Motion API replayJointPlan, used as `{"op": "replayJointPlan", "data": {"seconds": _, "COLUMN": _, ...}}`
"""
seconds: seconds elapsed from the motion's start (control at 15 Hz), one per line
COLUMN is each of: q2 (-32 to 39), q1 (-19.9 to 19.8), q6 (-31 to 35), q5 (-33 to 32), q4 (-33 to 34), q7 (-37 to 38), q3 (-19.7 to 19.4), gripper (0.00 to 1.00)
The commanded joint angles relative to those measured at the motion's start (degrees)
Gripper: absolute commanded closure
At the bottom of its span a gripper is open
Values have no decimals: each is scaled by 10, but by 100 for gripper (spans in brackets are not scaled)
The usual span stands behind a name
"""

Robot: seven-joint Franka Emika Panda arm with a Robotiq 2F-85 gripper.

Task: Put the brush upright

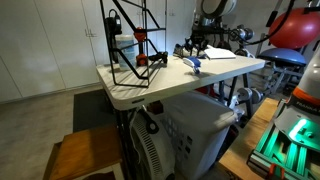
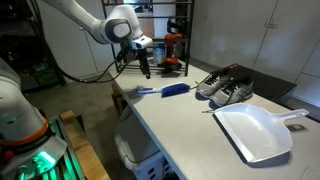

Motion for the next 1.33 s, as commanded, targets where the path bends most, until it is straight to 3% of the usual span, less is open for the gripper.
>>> {"op": "replayJointPlan", "data": {"seconds": 0.0, "q2": 35, "q1": -2, "q6": -98, "q5": 16, "q4": 56, "q7": -11, "q3": 15, "gripper": 25}}
{"op": "replayJointPlan", "data": {"seconds": 0.2, "q2": 70, "q1": -2, "q6": -135, "q5": 19, "q4": 88, "q7": -15, "q3": 13, "gripper": 3}}
{"op": "replayJointPlan", "data": {"seconds": 0.27, "q2": 81, "q1": -2, "q6": -133, "q5": 27, "q4": 95, "q7": -25, "q3": 11, "gripper": 0}}
{"op": "replayJointPlan", "data": {"seconds": 0.8, "q2": 161, "q1": -6, "q6": -123, "q5": 111, "q4": 129, "q7": -115, "q3": -6, "gripper": 0}}
{"op": "replayJointPlan", "data": {"seconds": 1.13, "q2": 184, "q1": -1, "q6": -126, "q5": 115, "q4": 141, "q7": -118, "q3": -16, "gripper": 0}}
{"op": "replayJointPlan", "data": {"seconds": 1.27, "q2": 189, "q1": -2, "q6": -124, "q5": 120, "q4": 142, "q7": -123, "q3": -17, "gripper": 26}}
